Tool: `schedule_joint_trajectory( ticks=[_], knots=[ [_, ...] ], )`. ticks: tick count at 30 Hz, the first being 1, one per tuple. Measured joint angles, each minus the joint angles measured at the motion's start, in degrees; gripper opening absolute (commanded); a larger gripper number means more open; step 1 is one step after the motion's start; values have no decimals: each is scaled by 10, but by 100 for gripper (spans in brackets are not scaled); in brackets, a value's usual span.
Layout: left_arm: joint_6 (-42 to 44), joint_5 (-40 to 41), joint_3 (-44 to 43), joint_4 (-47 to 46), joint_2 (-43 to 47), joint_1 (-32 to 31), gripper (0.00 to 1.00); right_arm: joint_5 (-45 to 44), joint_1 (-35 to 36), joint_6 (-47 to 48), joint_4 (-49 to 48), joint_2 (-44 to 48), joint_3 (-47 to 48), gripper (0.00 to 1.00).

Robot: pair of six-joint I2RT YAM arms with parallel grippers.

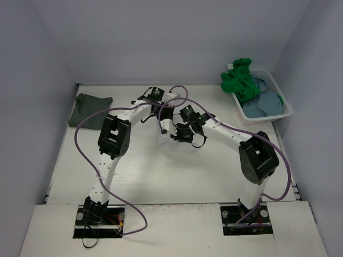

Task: Fold and stack the t-shirts
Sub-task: Fold the 2/3-rectangle-folded T-shirt at the center of the board.

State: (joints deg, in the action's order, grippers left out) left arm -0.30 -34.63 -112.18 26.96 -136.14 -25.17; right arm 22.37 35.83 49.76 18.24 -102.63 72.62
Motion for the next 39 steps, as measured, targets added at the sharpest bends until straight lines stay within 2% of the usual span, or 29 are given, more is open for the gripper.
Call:
schedule_joint_trajectory(
  ticks=[7, 17, 34, 39],
  knots=[
    [31, -5, 5, 12, 4, -9, 0, 0, -7, 0, 0, 0, 0, 0],
    [58, -36, 78, 23, 46, -13, 0, -7, -21, 0, 1, 0, 43, 0],
    [57, -134, 110, 55, 52, -38, 0, 0, -25, 3, 5, -43, 115, 0],
    [56, -136, 121, 54, 60, -34, 0, 12, -24, 9, 3, -51, 120, 0]
  ],
)
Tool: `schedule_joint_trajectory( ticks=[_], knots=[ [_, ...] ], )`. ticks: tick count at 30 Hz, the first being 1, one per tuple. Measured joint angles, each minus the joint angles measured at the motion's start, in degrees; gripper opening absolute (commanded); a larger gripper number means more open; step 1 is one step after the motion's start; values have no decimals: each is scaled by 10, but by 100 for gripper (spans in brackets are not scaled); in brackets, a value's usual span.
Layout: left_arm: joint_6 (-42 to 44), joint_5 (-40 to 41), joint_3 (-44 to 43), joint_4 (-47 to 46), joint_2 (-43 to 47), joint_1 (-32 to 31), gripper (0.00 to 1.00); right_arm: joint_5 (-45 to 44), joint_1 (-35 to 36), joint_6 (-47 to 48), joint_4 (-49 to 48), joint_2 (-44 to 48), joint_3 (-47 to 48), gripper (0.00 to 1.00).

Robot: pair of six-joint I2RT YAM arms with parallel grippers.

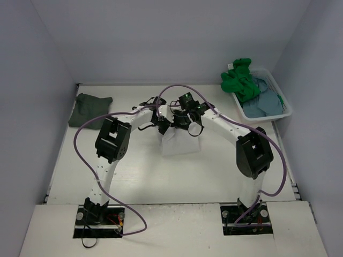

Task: Fold and stack the t-shirts
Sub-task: Fold the 2/3-rectangle-folded T-shirt at the center of the board.

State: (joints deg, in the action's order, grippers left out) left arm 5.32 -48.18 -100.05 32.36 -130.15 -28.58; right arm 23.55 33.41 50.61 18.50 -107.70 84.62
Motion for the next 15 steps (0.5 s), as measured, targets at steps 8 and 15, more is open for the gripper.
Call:
schedule_joint_trajectory(
  ticks=[8, 15],
  knots=[
    [0, 56, -18, 13, 16, 30, 0, 3, 7, -1, -14, -4, 2, 0],
    [0, 90, -73, 5, 52, 75, 0, -5, 2, -10, -15, -10, -1, 0]
  ],
)
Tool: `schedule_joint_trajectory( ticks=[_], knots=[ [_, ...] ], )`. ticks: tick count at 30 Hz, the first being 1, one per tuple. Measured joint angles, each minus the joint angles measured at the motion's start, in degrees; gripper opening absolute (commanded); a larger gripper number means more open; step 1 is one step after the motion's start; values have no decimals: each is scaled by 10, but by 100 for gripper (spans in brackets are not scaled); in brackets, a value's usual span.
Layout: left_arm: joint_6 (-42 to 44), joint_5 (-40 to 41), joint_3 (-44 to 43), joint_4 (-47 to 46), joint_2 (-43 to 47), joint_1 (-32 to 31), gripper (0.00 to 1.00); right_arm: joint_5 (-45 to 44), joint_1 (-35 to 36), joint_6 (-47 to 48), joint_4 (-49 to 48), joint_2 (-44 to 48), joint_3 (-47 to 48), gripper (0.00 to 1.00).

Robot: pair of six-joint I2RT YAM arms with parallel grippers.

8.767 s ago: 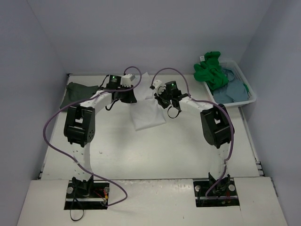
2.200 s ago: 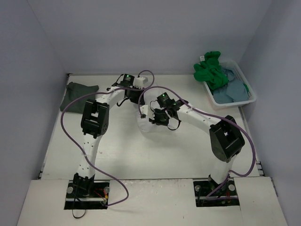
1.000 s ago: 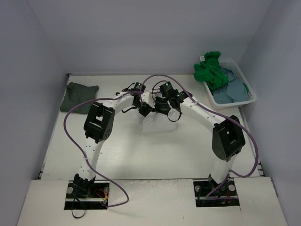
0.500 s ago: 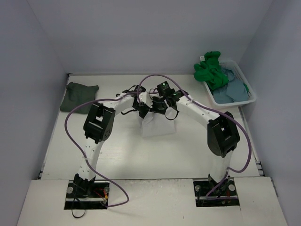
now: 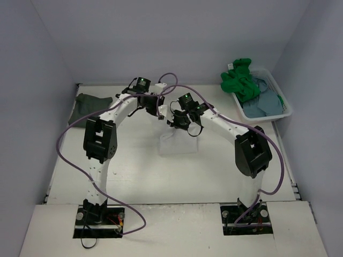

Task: Fold and stack the t-shirts
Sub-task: Fold the 2/3-rectangle-folded T-shirt at the center of the board.

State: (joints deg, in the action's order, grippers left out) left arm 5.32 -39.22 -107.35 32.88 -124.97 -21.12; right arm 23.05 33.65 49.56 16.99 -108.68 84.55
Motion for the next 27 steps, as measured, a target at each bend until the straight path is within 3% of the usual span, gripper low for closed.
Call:
schedule_joint_trajectory(
  ticks=[27],
  knots=[
    [30, 92, 4, -12, -58, 1, 0, -1, -7, 0, -1, 0, -16, 0]
  ],
)
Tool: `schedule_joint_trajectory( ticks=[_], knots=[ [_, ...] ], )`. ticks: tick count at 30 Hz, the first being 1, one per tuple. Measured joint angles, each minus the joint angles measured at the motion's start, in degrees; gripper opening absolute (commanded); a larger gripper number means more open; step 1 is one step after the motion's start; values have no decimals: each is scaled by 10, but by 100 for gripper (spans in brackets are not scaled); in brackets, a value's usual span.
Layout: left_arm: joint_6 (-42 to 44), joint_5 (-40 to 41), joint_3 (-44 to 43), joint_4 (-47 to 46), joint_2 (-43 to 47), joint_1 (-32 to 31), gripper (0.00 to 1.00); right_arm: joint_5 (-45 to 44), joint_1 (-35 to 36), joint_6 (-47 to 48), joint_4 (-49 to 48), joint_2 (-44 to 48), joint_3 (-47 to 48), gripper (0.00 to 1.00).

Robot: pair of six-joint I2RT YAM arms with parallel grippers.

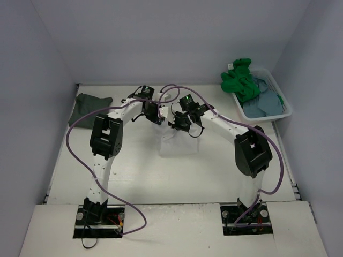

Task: Fold and stack the t-shirts
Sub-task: Fold the 2/3-rectangle-folded T-shirt at the center of the board.

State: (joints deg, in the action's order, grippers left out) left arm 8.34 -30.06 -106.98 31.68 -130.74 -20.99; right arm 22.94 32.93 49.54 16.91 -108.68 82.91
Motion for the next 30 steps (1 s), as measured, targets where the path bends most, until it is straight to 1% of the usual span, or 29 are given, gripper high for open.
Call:
schedule_joint_trajectory(
  ticks=[10, 17, 30],
  knots=[
    [0, -27, 10, -2, -2, -8, 0, 0, -2, 0, 0, -22, 12, 0],
    [-4, -45, 15, -6, -2, -27, 0, -3, -7, 0, 0, -39, 36, 0],
    [-13, -60, 20, -9, -2, -47, 0, -17, -8, 9, -1, -56, 64, 0]
  ],
)
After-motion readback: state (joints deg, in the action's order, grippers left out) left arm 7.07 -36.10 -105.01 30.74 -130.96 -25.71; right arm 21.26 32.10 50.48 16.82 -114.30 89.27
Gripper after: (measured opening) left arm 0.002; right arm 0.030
